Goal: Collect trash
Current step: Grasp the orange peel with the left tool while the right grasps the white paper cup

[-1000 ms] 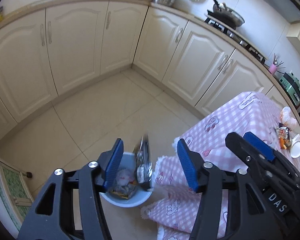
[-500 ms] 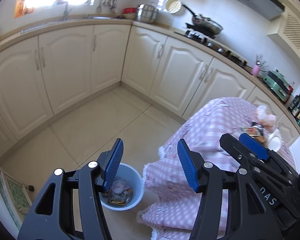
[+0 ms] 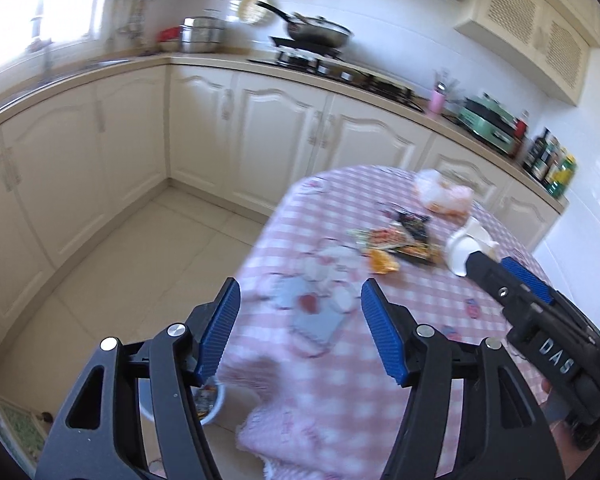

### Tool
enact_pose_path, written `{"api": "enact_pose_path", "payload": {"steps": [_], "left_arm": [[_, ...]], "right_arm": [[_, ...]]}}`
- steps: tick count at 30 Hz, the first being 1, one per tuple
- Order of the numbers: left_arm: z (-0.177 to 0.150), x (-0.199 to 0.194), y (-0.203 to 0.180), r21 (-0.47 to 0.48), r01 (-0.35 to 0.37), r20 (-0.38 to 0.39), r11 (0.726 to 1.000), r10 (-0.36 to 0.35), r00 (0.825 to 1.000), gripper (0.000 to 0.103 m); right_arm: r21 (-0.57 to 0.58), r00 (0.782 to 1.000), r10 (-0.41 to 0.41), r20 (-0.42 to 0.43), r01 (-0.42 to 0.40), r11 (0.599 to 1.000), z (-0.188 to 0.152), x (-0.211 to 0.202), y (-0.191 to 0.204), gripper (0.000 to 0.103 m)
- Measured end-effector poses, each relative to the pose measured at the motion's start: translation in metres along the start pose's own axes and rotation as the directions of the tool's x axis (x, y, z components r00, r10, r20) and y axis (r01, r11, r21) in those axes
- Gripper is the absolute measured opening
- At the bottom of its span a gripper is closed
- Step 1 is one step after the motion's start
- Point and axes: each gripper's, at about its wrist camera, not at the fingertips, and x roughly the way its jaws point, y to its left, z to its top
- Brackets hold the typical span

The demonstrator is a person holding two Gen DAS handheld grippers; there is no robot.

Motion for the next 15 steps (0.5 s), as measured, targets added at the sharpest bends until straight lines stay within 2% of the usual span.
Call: {"api": "enact_pose_path", "payload": {"steps": [8,15], "left_arm": [[0.003,0.048,-0.057,0.082,0.049,-0.084,0.995,-0.043,0.996,0.061],[0.01,0.087,-0.068,0.11,0.042,-0.14,0.993,-0.026,0.99,0.061]], "right_arm": [[0.139,0.993,-0.113,-0.024,0.115,0.984,-0.002,0.009,-0.085,0.065],[0.224,0.992,-0.104,-0.068,0.117,0.968,0.002,0.038,-0.12,0.067]]}}
